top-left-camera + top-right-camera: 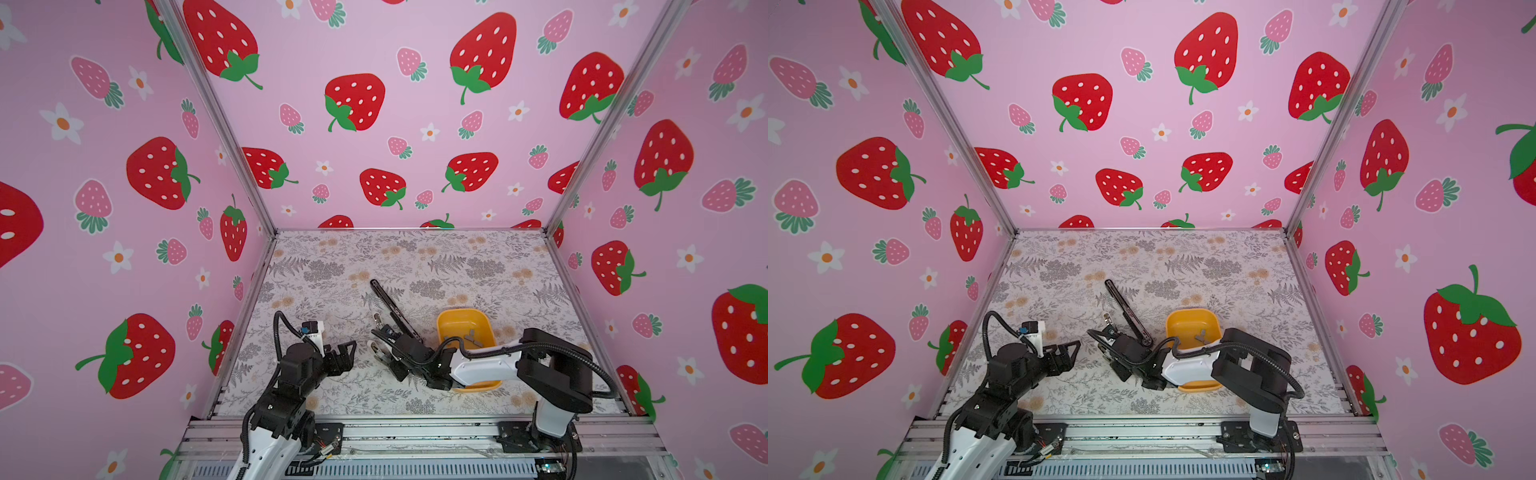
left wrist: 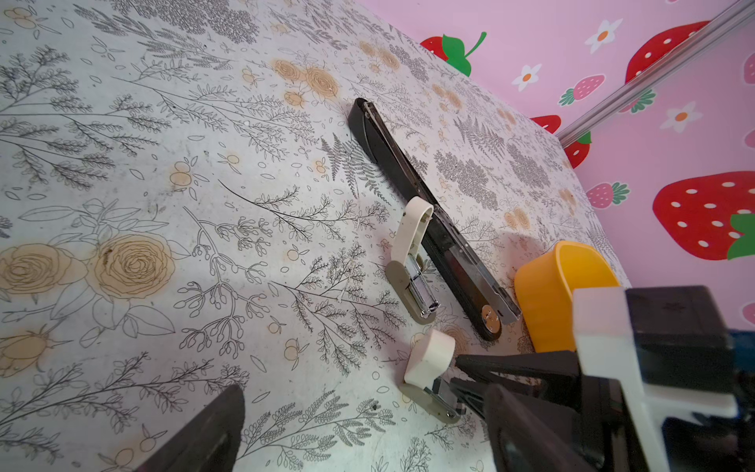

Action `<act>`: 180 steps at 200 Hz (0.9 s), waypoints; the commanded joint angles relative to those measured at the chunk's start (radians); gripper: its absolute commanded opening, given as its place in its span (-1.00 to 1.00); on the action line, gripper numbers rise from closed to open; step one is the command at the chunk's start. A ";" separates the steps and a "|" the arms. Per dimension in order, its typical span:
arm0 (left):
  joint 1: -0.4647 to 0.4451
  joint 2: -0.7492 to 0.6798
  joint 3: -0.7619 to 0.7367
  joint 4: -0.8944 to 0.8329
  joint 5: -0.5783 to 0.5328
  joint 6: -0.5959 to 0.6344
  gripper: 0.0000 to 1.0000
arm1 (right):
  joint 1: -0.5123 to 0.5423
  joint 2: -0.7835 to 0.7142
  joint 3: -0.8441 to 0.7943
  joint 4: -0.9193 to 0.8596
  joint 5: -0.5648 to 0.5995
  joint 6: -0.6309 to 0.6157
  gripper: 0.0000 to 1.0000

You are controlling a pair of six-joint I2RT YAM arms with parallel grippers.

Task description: Load the staples into the stapler

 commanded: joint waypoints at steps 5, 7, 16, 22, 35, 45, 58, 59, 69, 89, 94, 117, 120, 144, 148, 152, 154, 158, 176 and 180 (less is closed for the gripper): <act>-0.003 0.009 0.039 0.014 -0.007 0.002 0.86 | 0.000 -0.014 0.010 0.025 0.042 -0.011 -0.55; -0.003 0.011 0.039 0.013 -0.008 0.002 0.86 | 0.000 -0.011 0.011 0.028 0.043 -0.011 -0.56; -0.003 0.013 0.039 0.015 -0.007 0.002 0.86 | 0.000 -0.002 0.015 0.034 0.047 -0.013 -0.56; -0.003 0.014 0.039 0.015 -0.008 0.002 0.86 | 0.000 0.001 0.018 0.040 0.047 -0.013 -0.56; -0.004 0.017 0.040 0.015 -0.010 0.002 0.86 | 0.000 0.009 0.026 0.046 0.050 -0.012 -0.53; -0.003 0.017 0.040 0.014 -0.011 0.001 0.86 | 0.000 0.017 0.038 0.045 0.049 -0.013 -0.52; -0.004 0.017 0.040 0.014 -0.013 0.001 0.86 | 0.000 0.029 0.047 0.052 0.032 -0.016 -0.52; -0.004 0.017 0.041 0.014 -0.013 0.001 0.86 | 0.000 0.031 0.048 0.052 0.030 -0.017 -0.53; -0.004 0.017 0.042 0.014 -0.013 0.000 0.86 | 0.000 0.039 0.052 0.057 0.015 -0.019 -0.53; -0.004 0.020 0.041 0.014 -0.015 0.000 0.86 | 0.000 0.057 0.060 0.051 0.013 -0.013 -0.53; -0.004 0.022 0.042 0.014 -0.014 0.001 0.86 | 0.000 0.060 0.063 0.047 0.013 -0.013 -0.53; -0.003 0.020 0.042 0.013 -0.013 0.001 0.86 | 0.002 0.063 0.053 0.045 0.006 -0.005 -0.55; -0.004 0.020 0.041 0.013 -0.013 0.000 0.86 | 0.002 0.062 0.050 0.045 0.006 -0.004 -0.55; -0.003 0.016 0.041 0.011 -0.014 0.001 0.85 | 0.004 0.058 0.030 0.039 0.012 0.004 -0.56; -0.003 0.014 0.041 0.011 -0.013 0.000 0.86 | 0.004 0.055 0.025 0.038 0.013 0.006 -0.56; -0.003 0.014 0.040 0.010 -0.014 0.001 0.86 | 0.004 0.055 0.022 0.036 0.014 0.007 -0.56; -0.004 0.013 0.040 0.011 -0.014 0.001 0.86 | 0.004 0.053 0.021 0.036 0.015 0.008 -0.57; -0.003 0.011 0.040 0.009 -0.014 0.001 0.86 | 0.005 0.052 0.017 0.033 0.017 0.009 -0.57; -0.004 0.006 0.039 0.008 -0.014 0.000 0.86 | 0.008 0.046 0.004 0.021 0.025 0.015 -0.59; -0.003 0.005 0.039 0.008 -0.014 -0.001 0.86 | 0.008 0.045 0.001 0.018 0.025 0.016 -0.59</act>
